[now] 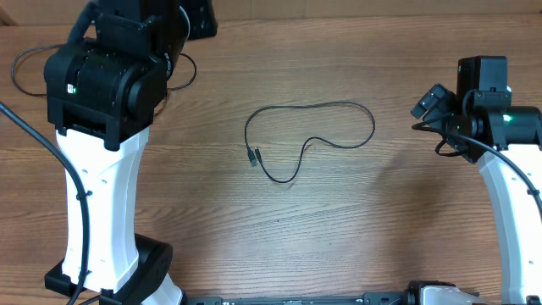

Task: Untangle cables

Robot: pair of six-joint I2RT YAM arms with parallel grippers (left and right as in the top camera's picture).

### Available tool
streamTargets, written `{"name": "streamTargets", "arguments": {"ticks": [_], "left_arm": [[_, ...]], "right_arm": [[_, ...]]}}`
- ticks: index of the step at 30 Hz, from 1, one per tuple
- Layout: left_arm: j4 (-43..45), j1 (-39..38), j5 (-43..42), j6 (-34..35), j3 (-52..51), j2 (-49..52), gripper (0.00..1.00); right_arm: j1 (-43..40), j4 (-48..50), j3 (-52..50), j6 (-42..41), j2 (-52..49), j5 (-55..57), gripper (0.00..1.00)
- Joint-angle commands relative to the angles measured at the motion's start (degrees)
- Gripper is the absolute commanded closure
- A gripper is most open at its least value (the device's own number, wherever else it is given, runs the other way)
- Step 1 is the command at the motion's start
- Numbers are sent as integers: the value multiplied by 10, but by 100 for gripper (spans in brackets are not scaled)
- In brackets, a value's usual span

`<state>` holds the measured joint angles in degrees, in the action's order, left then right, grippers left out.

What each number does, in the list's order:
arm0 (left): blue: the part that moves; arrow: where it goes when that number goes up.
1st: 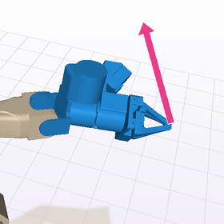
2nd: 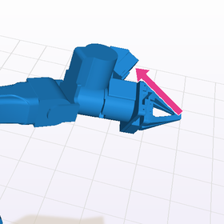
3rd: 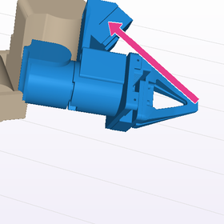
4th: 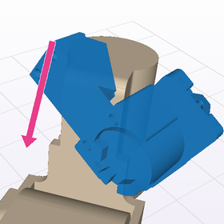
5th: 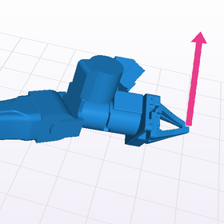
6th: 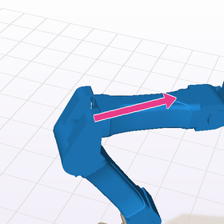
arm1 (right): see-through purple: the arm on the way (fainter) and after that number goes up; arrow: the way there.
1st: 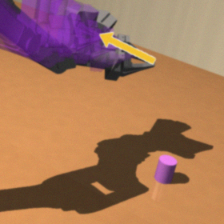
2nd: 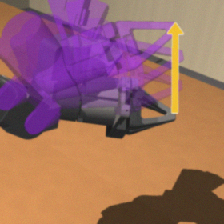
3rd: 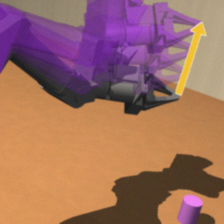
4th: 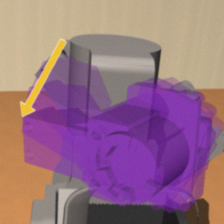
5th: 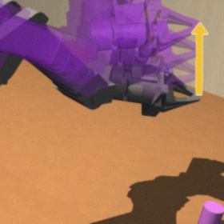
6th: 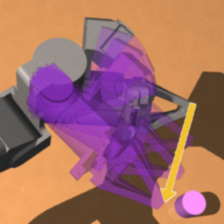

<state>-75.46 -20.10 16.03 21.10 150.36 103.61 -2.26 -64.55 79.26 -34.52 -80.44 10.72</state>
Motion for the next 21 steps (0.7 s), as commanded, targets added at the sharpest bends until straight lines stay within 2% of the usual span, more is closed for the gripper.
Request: {"name": "streamTargets", "arguments": {"ticks": [1,5,8,12,17,21], "left_arm": [[-29,3,41,17,5,-6,96],[-39,6,95,115,5,-8,96],[0,23,109,126,5,-7,96],[3,46,125,146,5,-7,96],[-56,142,129,227,5,0,96],[-86,190,130,244,5,0,96]], "right_arm": [[-1,1,-2,0,0,1,0],[-1,1,-2,0,0,1,0],[-1,1,-2,0,0,1,0],[-1,1,-2,0,0,1,0],[-1,1,-2,0,0,1,0],[-1,1,-2,0,0,1,0]]}}
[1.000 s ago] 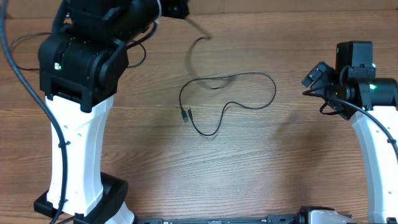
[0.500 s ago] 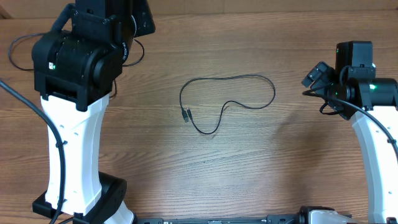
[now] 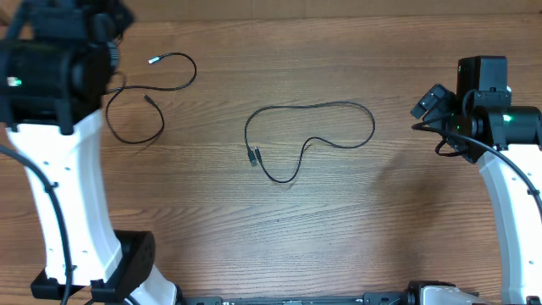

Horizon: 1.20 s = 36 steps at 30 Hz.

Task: Untangle cables

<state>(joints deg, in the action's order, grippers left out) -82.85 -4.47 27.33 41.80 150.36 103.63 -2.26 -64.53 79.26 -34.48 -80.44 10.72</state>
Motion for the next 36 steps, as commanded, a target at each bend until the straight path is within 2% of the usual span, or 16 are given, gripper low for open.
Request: {"name": "streamTargets", "arguments": {"ticks": [1,6,9,13,20,28,36], "left_arm": [[-18,51,17,37,5,1,96],[-32,116,17,37,5,2,96],[-70,184,19,94,0,4,96],[-68,225,27,96,-9,25,96],[-36,236,12,30,-9,94,96],[-50,249,33,36,-9,187,96],[-72,309,17,36,-9,263,93]], "right_arm": [[-1,1,-2,0,0,1,0],[-1,1,-2,0,0,1,0],[-1,1,-2,0,0,1,0],[-1,1,-2,0,0,1,0],[-1,1,-2,0,0,1,0],[-1,1,-2,0,0,1,0],[-1,1,-2,0,0,1,0]]}}
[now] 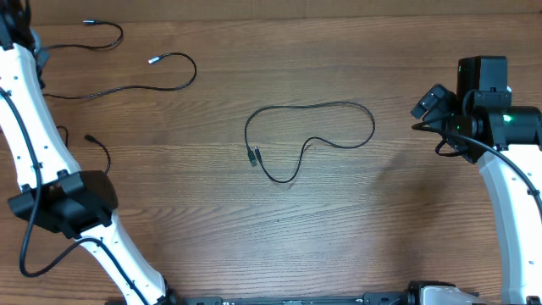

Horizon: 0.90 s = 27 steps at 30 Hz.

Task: Untangle cables

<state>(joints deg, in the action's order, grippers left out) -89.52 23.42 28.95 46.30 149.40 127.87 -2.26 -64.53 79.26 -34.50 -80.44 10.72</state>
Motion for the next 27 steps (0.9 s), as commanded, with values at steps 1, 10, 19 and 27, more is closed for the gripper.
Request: {"name": "streamTargets", "arguments": {"ticks": [1,10,19,27], "left_arm": [[-7,38,-4,-9,0,26,93],[-45,87,-5,-9,-1,72,90],[-67,96,-97,-62,-1,112,61],[-73,97,-205,-134,0,124,42]], "right_arm": [[-1,1,-2,0,0,1,0],[-1,1,-2,0,0,1,0],[-1,1,-2,0,0,1,0],[-1,1,-2,0,0,1,0]]}}
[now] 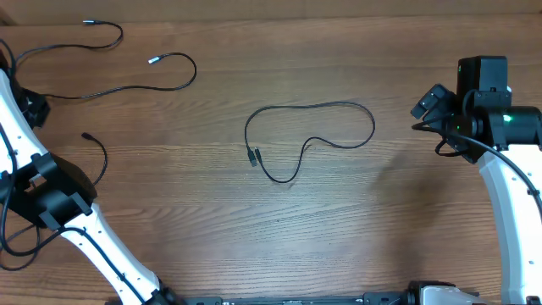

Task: Untangle cables

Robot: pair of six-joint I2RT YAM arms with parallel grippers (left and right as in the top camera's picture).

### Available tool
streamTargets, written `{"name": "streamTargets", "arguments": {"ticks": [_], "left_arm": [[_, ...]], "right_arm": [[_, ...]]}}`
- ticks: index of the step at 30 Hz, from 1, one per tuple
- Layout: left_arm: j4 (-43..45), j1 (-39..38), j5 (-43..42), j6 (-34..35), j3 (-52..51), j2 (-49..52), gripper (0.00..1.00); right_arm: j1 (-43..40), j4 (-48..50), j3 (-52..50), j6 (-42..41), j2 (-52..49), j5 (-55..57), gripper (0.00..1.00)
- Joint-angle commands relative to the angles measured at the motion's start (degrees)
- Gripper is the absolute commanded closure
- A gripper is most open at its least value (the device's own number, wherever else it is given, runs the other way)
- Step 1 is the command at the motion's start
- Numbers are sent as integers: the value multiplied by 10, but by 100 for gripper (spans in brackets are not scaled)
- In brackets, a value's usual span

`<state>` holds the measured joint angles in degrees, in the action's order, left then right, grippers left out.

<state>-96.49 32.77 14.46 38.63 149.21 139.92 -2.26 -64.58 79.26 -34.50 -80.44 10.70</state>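
Note:
A black cable (310, 107) lies in a loose loop at the table's middle, its plug (252, 156) at the left end. Along the far left lie thinner black cables: one (108, 28) curls near the top edge, one (182, 83) runs leftward from a light-tipped plug, and a short end (102, 154) curves beside the left arm. The left gripper (30, 106) shows only as a dark part at the left edge, where those cables end; its fingers cannot be made out. My right gripper (430, 103) hangs folded at the right, far from any cable, its state unclear.
The left arm's white links and dark elbow (47, 196) fill the lower left corner. The right arm's white link (508, 203) runs down the right edge. The wooden table (279, 229) carries nothing else.
The left arm has drawn back from the top left corner to lower along the left edge. The short cable end beside it has shifted slightly. Other cables and the right arm are unchanged.
First the left arm loomed over the top left, hiding the cables there. Then it stood further left, with a cable looped over itself beside it. Later the left cables lay spread along the edge with the arm at the corner; now it sits lower. The middle cable never moved.

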Motion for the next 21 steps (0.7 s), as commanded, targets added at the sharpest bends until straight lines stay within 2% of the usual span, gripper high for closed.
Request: {"name": "streamTargets", "arguments": {"ticks": [1,3,8,10,11,17,21], "left_arm": [[-3,4,-66,-73,2,1,39],[-3,7,-66,-84,2,-6,32],[-3,23,-66,-88,3,-40,23],[-3,30,-66,-88,3,-54,14],[-3,34,-66,-89,3,-62,0],[-3,44,-75,-107,3,-80,0],[-3,42,-124,-184,-3,-79,1]], "right_arm": [[-1,2,-2,0,0,1,0],[-1,2,-2,0,0,1,0],[-1,2,-2,0,0,1,0],[-1,2,-2,0,0,1,0],[-1,2,-2,0,0,1,0],[-1,2,-2,0,0,1,0],[-1,2,-2,0,0,1,0]]}}
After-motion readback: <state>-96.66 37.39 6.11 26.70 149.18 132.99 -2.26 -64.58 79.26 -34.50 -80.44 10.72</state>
